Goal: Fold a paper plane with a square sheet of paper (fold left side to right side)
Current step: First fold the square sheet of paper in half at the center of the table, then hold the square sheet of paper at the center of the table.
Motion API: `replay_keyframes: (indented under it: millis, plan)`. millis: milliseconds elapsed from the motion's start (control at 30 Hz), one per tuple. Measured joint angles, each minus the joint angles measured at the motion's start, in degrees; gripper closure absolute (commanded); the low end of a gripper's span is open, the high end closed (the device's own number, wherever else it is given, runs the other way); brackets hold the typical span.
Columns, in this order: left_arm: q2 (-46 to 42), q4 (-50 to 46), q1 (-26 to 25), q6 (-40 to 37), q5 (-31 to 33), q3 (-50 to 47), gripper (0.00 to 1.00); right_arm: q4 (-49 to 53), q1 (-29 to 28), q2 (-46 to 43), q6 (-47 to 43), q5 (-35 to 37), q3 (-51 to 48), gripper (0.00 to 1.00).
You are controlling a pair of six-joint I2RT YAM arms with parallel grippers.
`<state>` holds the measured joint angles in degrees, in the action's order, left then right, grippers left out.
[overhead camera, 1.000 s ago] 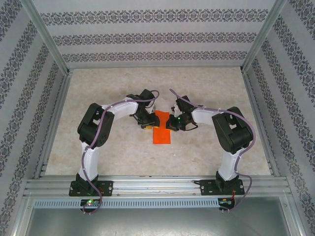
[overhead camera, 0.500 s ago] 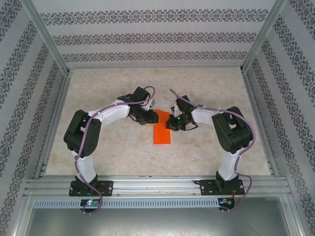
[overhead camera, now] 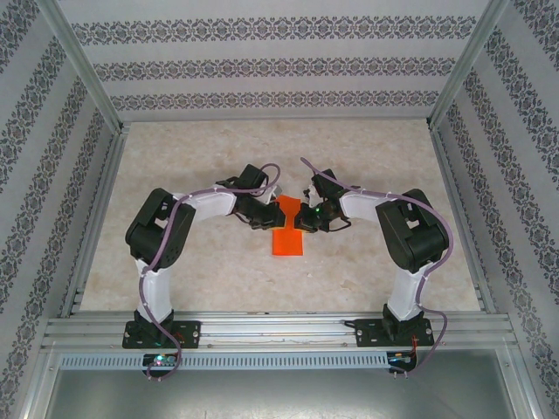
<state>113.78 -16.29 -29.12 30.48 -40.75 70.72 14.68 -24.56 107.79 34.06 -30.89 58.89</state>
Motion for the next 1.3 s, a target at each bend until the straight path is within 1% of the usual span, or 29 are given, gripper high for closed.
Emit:
replay_keyframes:
  millis: [200,433,600,800,933,1033,1167,1300]
  plan:
    - [0.83,0.63,1.4,0.02,1.14,-2.86,0.89,0.59,-0.09,0.0,-0.92,0.61,0.26,1.0]
    - [0.31,4.42,2.32,0.17,-0.31,-5.42,0.9,1.18,-0.09,0.11,-1.44,1.16,0.63,1.0]
    - [-1.75,5.11,3.67,-0.07,0.33,-8.02,0.92,1.2,-0.09,0.11,-1.49,1.2,0.63,1.0]
    - [-5.68,3.43,5.05,-0.57,3.23,-10.23,0.93,1.27,-0.09,0.11,-1.49,1.22,0.7,1.0]
    - [-6.99,3.67,4.35,-0.55,2.05,-9.42,0.93,1.38,-0.09,0.11,-1.51,1.22,0.74,1.0]
    - [-6.56,3.72,2.56,-0.52,1.11,-7.43,0.93,1.44,-0.11,0.15,-1.49,1.22,0.87,1.0]
    - [-4.24,4.94,0.28,-0.39,0.37,-4.63,0.93,1.46,-0.11,0.15,-1.49,1.25,0.9,1.0]
    - [-1.73,5.25,-0.15,-0.04,0.26,-4.15,0.93,1.46,-0.11,0.17,-1.51,1.22,0.9,1.0]
